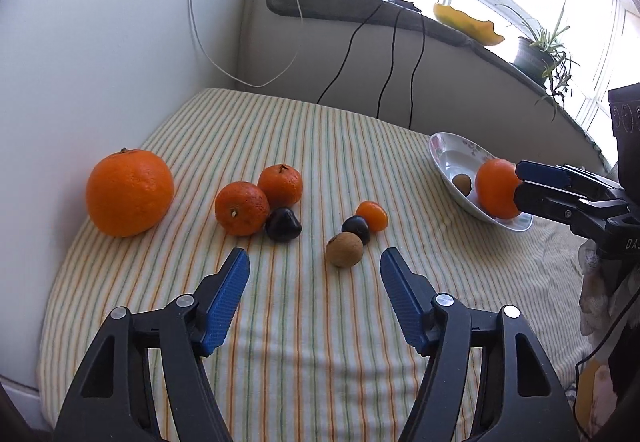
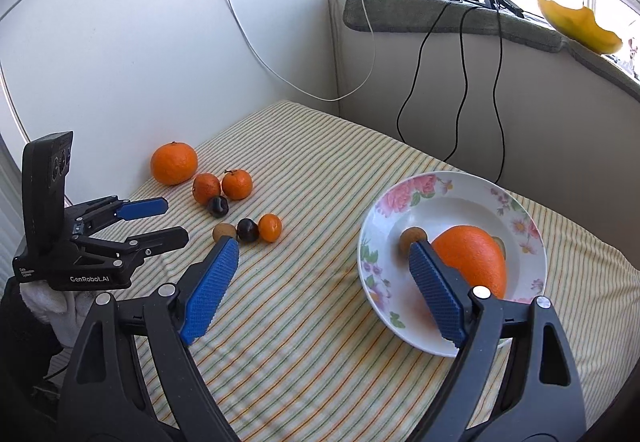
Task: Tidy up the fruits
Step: 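Grasp a tangerine with the right gripper while the left grasps a brown fruit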
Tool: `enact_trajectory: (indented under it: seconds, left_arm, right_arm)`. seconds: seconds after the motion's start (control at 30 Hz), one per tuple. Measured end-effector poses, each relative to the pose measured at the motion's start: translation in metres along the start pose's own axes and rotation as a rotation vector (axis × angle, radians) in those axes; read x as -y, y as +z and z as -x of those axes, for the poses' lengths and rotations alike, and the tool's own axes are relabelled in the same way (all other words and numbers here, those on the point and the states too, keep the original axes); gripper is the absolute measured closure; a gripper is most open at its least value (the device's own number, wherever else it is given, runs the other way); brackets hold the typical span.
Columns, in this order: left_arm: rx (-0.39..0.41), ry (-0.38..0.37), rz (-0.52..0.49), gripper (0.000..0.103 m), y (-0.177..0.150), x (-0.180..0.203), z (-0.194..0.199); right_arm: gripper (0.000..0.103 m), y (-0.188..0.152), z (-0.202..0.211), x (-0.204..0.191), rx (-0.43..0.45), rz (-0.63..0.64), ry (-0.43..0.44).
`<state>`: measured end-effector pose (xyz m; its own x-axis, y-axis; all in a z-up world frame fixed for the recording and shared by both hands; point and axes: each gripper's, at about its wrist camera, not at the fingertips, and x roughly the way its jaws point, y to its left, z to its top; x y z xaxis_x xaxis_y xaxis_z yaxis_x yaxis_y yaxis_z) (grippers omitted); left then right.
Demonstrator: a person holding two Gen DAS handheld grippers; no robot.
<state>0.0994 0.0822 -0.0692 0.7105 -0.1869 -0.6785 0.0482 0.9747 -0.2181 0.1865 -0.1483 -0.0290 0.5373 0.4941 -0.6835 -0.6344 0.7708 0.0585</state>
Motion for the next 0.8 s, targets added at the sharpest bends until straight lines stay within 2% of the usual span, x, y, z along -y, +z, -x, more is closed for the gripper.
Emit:
enact_trajectory:
  seconds: [0.17, 0.33, 0.53, 0.8]
  left_arm:
    - [-0.02, -0.038, -0.008, 0.053, -0.003, 0.0, -0.007]
    - [-0.04, -0.07, -0.025, 0.058, -0.003, 0.004, -0.016]
    - [-0.057, -0.083, -0.039, 0.061, -0.002, 0.006, -0.023]
    - [-0.075, -0.094, -0.046, 0.064, 0.001, 0.005, -0.031]
  right_arm:
    - [0.03, 0.003, -0.027, -0.013, -0.053, 0.004, 0.051]
    - [0.052, 0.004, -0.056, -0.018, -0.117, -0.024, 0.106]
    - [0.062, 0.006, -0.082, -0.017, -0.167, -0.071, 0.138]
    - [0.067, 0.009, -0.105, -0.018, -0.201, -0.097, 0.159]
